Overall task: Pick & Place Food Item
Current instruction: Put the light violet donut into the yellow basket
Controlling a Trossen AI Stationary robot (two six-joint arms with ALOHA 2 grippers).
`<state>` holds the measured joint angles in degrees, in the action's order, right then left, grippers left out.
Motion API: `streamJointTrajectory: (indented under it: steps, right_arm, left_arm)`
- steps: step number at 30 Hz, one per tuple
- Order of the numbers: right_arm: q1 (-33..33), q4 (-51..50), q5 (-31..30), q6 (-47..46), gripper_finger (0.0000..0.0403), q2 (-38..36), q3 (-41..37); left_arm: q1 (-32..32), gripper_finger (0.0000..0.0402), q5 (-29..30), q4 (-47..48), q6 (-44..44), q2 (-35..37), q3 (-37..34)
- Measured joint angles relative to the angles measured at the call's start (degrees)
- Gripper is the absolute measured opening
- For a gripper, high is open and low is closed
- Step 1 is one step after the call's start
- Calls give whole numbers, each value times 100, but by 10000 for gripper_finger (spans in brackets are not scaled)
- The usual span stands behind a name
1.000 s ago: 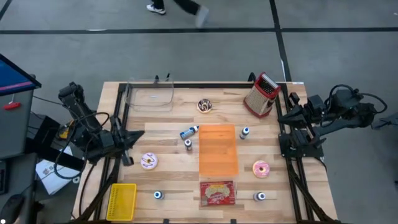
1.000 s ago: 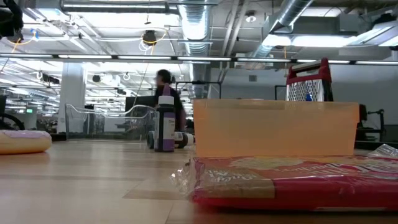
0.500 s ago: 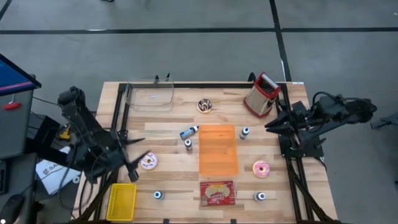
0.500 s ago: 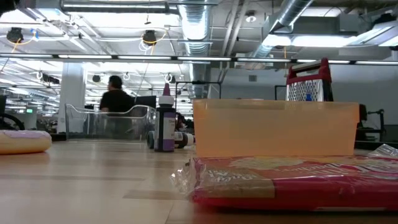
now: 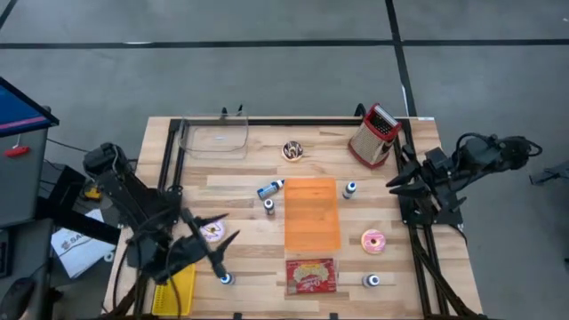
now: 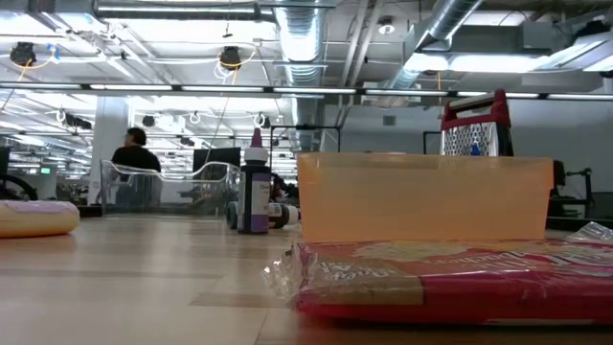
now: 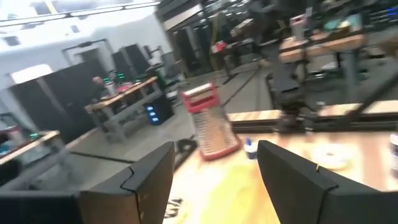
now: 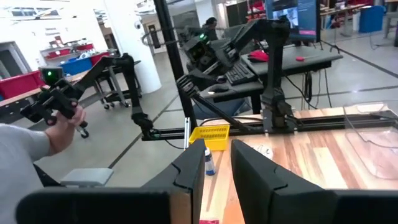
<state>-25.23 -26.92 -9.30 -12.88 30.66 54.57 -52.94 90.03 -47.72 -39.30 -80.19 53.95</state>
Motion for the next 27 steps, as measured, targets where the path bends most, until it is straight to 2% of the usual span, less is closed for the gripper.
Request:
streamJointTrajectory:
  steps: [6, 10, 12, 15, 19, 24, 26, 27]
  right_arm:
    - [-210, -4, -1, -2, 73, 7, 0]
    - [-281, 1, -9, -4, 73, 7, 0]
    - [-293, 21, -13, 4, 73, 8, 0]
    - [-289, 85, -21, 105, 73, 6, 0]
    - [-289, 208, -22, 221, 73, 7, 0]
    - [-289, 279, -22, 285, 73, -43, 0]
    - [-282, 321, -22, 359, 73, -52, 0]
    - [-282, 315, -22, 387, 73, -66, -2]
  left_arm:
    - [886, 252, 1, 31, -1398, 289, 354]
    - [1755, 262, -25, 1016, -1595, 699, 693]
    - [2080, 263, -351, 1281, -1775, 851, 799]
    - [2465, 262, -1883, 1247, -1714, 1038, 989]
    - [2812, 255, -4073, 1604, -861, 1367, 1445]
    - [3617, 247, -6734, 3915, 1114, 1491, 2633]
    - [3988, 246, -7398, 4779, 1705, 1281, 3242]
    - [4096, 246, -7436, 5363, 1880, 1174, 3524]
